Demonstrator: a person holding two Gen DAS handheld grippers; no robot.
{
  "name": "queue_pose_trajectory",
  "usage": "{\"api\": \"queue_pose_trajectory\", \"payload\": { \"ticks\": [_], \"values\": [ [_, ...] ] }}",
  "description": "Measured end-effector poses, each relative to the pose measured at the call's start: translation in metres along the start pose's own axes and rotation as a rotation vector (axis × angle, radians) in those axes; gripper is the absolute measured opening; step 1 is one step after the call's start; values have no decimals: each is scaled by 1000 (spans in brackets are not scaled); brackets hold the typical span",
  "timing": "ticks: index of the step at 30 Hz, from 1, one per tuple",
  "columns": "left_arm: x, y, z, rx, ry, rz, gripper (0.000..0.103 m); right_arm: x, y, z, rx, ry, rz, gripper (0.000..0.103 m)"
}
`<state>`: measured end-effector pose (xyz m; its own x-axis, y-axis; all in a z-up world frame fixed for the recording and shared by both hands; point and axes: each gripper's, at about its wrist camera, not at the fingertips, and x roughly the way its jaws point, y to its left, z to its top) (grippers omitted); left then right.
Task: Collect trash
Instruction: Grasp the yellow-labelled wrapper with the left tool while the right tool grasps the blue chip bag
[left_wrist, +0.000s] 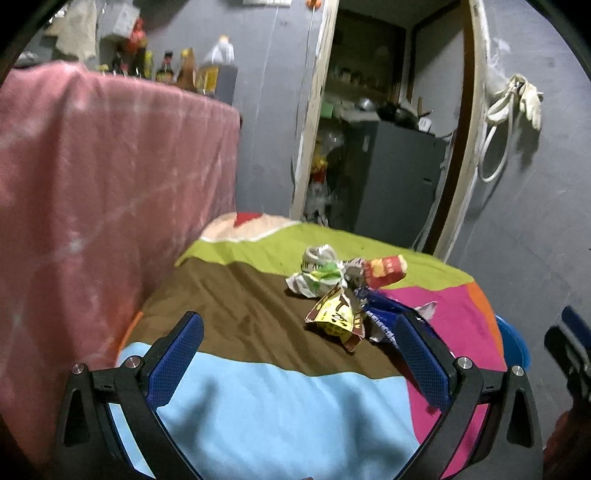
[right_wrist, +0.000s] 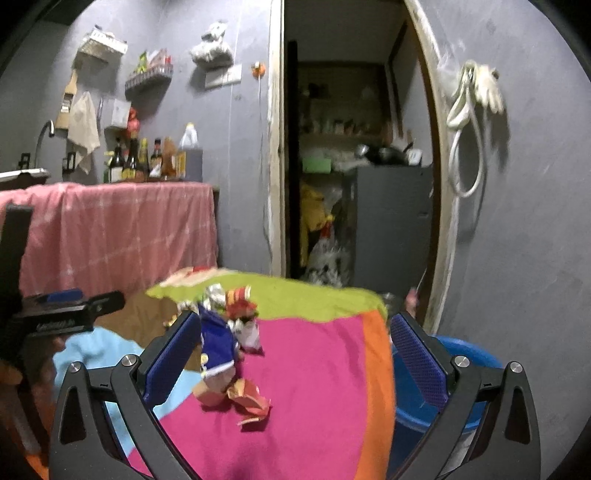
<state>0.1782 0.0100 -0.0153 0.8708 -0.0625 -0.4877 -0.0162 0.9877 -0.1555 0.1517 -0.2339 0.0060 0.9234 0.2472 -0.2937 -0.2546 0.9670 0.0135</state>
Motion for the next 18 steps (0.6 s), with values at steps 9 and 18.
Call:
{"api": "queue_pose_trajectory", "payload": {
  "ticks": [9, 18],
  "values": [
    [43, 5, 3, -28, 131, -63, 89, 55, 5, -4, -16, 152, 148, 97],
    [76, 15, 4, -111, 274, -170, 57, 89, 29, -13, -63, 291, 245, 69]
  ]
}}
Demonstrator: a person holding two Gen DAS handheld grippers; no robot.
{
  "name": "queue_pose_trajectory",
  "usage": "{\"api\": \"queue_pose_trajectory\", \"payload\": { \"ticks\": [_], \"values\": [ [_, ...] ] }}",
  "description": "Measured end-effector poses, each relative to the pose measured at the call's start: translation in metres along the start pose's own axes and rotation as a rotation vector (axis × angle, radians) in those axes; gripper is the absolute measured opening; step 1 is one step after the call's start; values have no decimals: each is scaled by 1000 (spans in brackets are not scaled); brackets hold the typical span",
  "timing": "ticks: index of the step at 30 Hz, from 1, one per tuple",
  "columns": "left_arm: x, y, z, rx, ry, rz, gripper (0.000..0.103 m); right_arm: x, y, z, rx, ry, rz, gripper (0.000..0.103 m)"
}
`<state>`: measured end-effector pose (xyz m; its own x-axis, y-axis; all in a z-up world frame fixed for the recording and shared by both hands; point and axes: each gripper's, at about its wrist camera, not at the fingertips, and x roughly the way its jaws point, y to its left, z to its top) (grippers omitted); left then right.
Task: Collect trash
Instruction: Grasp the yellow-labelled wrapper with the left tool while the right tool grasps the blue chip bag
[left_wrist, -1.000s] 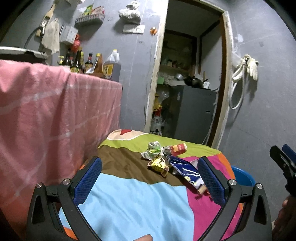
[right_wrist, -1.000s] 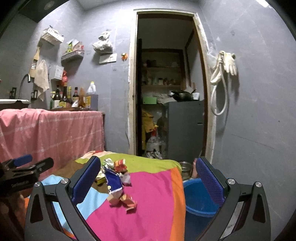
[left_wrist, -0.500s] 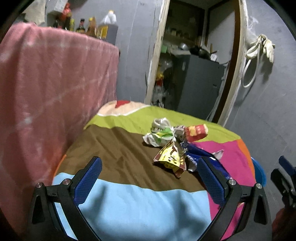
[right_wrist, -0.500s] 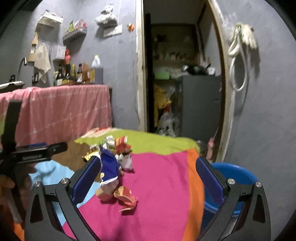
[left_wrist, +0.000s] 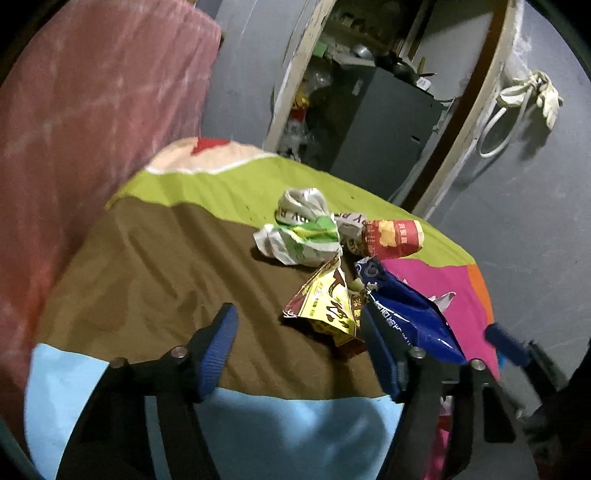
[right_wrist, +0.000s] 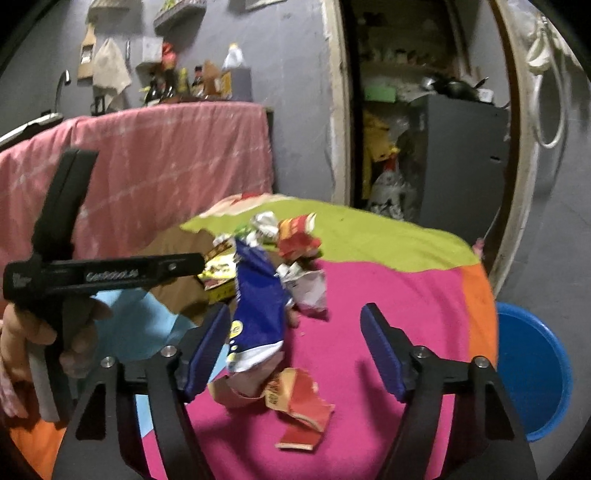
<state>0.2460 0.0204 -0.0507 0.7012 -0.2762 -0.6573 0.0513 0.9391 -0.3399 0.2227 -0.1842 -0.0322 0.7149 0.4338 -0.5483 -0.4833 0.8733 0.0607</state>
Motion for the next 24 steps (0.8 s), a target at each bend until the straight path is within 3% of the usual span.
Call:
{"api": "queue_pose_trajectory", "payload": {
  "ticks": [5, 12, 15, 23, 24],
  "values": [
    [10, 11, 6, -51, 44, -49, 49, 19, 6, -2, -5, 79, 34, 66],
    [17, 15, 12, -72, 71, -97, 36, 39, 7, -5, 7, 153, 49, 46],
    [18, 16, 13, -77, 77, -107, 31, 41, 6, -6, 20, 164, 55, 33],
    [7, 22, 14, -118, 58, -134, 18, 34, 6, -5, 31, 117, 58, 31],
    [4, 20, 13, -109, 51, -134, 12, 33, 6, -5, 32, 110, 62, 31]
  ]
}}
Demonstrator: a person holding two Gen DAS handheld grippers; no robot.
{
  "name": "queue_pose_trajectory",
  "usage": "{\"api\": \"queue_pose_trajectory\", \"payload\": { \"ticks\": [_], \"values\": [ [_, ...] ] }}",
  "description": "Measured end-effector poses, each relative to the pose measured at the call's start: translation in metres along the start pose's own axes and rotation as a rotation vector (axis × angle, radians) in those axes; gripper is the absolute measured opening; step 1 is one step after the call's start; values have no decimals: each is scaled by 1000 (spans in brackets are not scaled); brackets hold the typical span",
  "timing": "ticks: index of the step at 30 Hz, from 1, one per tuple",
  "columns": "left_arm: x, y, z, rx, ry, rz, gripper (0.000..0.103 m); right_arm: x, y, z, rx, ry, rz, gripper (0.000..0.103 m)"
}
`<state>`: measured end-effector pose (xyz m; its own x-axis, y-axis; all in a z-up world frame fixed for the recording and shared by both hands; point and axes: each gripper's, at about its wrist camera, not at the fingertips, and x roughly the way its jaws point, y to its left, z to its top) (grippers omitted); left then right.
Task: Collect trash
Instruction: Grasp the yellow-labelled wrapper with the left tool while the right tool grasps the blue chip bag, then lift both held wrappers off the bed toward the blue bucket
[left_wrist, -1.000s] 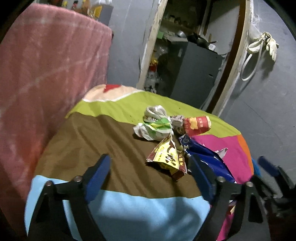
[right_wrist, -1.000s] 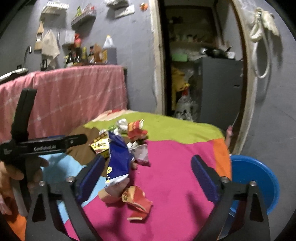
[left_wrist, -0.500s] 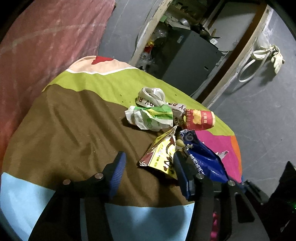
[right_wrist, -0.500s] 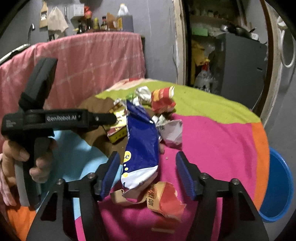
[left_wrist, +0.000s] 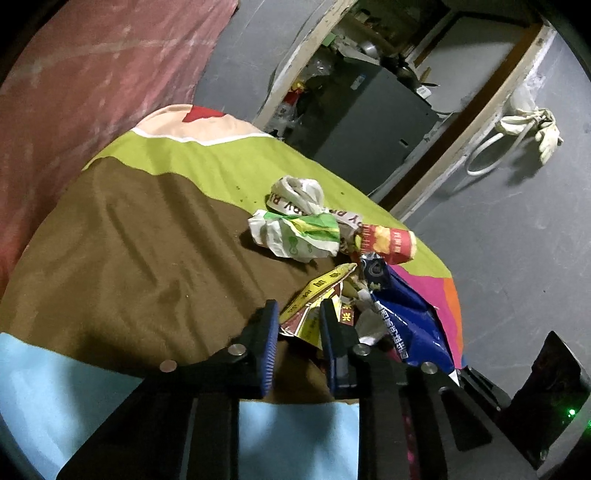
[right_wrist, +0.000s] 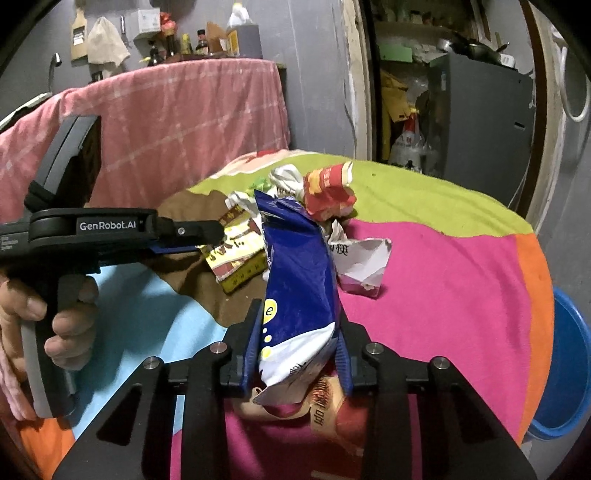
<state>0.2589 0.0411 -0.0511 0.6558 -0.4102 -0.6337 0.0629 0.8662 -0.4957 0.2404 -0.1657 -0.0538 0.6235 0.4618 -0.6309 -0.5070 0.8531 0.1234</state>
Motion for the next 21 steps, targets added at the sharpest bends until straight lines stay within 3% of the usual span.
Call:
{"api": "queue_pose_trajectory", "payload": {
  "ticks": [1, 2, 11, 14, 16, 21],
  "values": [
    [-1, -3, -1, 18, 4, 6, 2, -2, 0, 0, 1, -10, 2, 31],
    [0, -6, -3, 30, 11, 10, 0, -4, 1, 0, 0, -18, 1, 31],
    [5, -7, -7, 11, 25, 5, 1, -17, -4, -2, 42, -70, 1, 32],
    [5, -11, -6, 37, 21, 23, 14, -19, -5, -1, 46, -81, -7, 31],
    [6, -14, -4, 53, 14, 19, 29, -20, -6, -2, 44, -89, -17, 32],
    [19, -17, 4, 83, 26, 23, 30, -22, -6, -2, 34, -114, -43, 32]
  ]
}}
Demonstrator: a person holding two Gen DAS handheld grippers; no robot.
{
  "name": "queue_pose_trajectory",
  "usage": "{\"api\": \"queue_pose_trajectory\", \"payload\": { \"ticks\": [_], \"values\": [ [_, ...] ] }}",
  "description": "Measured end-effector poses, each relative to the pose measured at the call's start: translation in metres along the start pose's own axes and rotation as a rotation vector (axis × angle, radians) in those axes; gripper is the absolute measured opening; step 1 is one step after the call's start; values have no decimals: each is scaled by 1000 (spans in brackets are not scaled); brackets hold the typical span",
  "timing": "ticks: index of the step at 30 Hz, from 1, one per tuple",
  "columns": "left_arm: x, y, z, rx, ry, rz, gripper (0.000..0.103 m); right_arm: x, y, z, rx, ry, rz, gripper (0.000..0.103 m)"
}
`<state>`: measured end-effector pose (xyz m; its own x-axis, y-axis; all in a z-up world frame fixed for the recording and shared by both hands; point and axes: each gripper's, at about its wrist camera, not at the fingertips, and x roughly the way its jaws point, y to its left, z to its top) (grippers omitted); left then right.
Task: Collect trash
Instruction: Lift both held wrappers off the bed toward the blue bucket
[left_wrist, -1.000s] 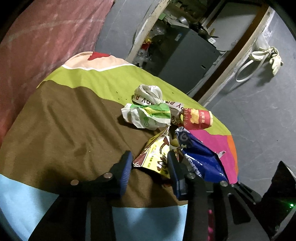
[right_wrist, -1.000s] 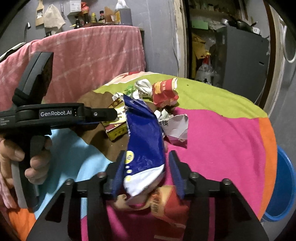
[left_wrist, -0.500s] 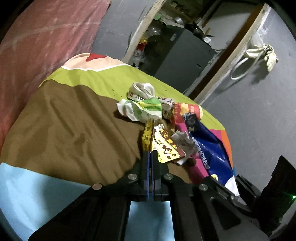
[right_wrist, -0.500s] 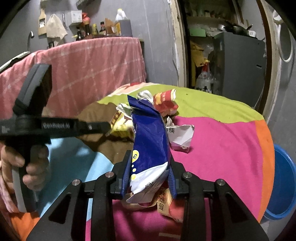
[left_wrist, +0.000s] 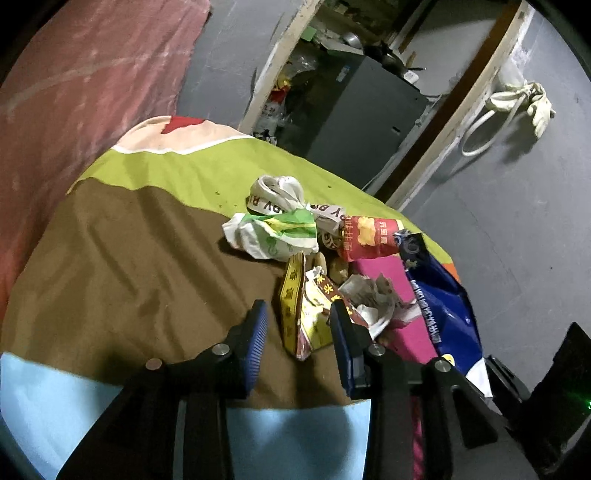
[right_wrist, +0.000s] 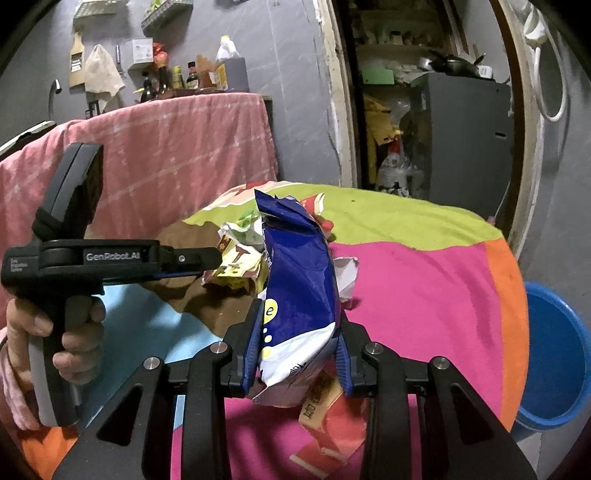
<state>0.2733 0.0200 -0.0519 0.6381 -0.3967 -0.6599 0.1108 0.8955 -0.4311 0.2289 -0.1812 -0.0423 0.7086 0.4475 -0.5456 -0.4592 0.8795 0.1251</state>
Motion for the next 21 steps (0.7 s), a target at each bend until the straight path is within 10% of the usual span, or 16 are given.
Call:
{"api": "queue_pose_trajectory", "payload": {
  "ticks": [21],
  "values": [
    [7, -1, -3, -15, 40, -57, 18, -7, -5, -2, 16, -46, -21, 32]
  ]
}}
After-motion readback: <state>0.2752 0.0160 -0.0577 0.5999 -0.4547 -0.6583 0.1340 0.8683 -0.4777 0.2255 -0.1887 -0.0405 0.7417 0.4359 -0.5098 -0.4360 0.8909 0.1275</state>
